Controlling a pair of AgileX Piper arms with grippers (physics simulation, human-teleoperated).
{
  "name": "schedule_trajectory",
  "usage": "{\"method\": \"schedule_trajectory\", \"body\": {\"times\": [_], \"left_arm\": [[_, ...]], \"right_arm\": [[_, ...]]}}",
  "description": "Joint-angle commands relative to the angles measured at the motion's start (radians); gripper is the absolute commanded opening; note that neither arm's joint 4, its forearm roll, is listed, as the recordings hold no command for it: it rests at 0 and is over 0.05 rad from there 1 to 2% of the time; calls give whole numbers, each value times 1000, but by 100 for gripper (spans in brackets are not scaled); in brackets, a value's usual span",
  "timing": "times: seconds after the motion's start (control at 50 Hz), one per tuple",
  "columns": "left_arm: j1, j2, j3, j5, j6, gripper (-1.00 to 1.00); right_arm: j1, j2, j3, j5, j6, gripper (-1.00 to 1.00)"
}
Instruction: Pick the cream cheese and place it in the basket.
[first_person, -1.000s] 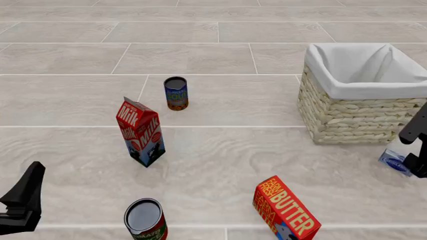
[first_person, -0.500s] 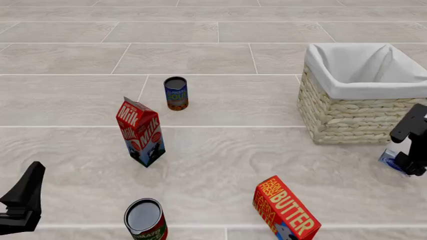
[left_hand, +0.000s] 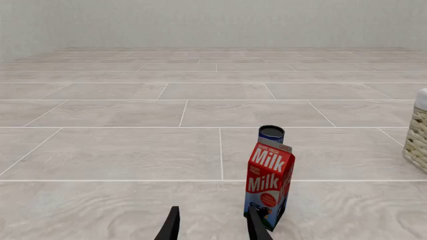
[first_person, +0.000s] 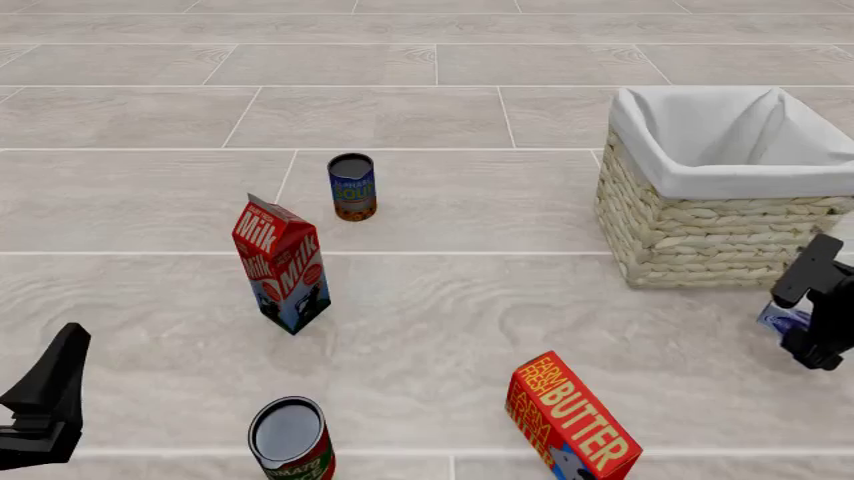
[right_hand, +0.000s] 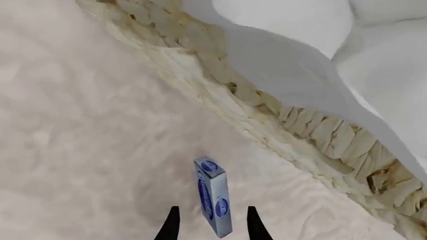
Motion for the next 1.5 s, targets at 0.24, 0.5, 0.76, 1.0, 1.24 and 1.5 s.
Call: {"method": "schedule_trajectory", "body": {"times": [0.24,0.5,0.76,1.0,1.24,1.5], "left_arm": [[0,0,0,0,0,100],[0,0,0,0,0,100],[0,0,0,0,0,100],[0,0,0,0,0,100],[0,0,0,0,0,100],[0,0,0,0,0,100]], "right_arm": [[-45,83,-57,-24,-58,100],[-26,165,-55,-73,-34,100],[-13,151,14,-156,-50,-100],[39,86,91,-186,-19,-100],[111,-29,187,-205,17,-100],[161,-181,302,-228,11,-100]]}}
